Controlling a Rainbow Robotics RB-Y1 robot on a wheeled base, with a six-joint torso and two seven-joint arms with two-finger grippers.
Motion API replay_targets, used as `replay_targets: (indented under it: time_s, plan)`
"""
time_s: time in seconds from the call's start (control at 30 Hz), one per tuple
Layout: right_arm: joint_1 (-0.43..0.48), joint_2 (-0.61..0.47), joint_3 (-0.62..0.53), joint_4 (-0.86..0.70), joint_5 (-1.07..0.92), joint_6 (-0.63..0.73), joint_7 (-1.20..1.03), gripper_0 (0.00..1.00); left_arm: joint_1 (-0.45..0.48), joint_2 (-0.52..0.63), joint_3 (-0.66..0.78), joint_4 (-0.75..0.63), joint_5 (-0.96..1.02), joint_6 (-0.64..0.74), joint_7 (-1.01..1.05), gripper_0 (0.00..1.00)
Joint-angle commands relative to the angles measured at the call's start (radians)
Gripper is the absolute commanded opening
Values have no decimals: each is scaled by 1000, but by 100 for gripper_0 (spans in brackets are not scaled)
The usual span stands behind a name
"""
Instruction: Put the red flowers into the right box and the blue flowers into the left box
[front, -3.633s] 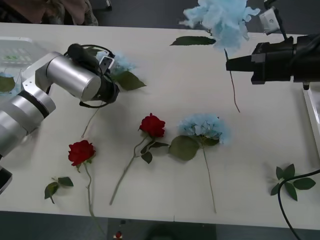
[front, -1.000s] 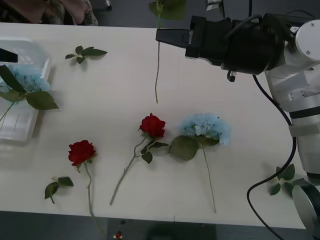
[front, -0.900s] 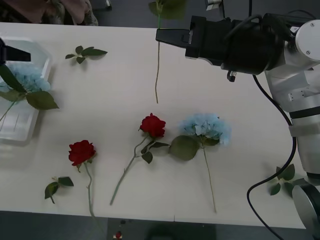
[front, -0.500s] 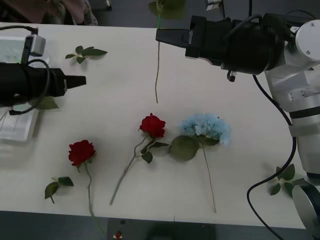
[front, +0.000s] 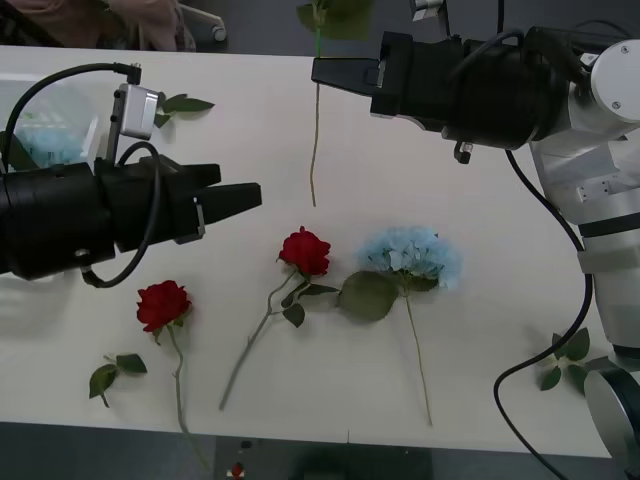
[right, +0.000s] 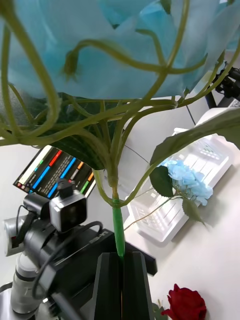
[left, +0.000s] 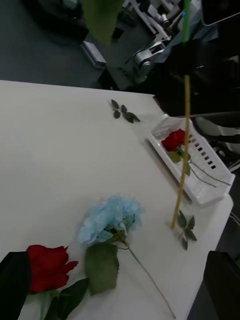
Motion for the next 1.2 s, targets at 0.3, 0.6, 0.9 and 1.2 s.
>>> replay_targets:
  time_s: [0.3,0.6,0.9,1.2]
  plan:
    - [-25,10,2,-27,-8,-2,-23,0,-82,-39,-234,-28,-108,-180,61,100]
    - [-25,10,2,-27,-8,-2,-23,0,-138,-108,-266,12,-200,-204,64,75]
    - [-25,10,2,-27,-8,-2,-23,0,-144,-118,-261,55,-228,-250,59,0]
    - [-25,10,2,-27,-8,-2,-23,16,-144,-87,-261,55,-209,-254,58,0]
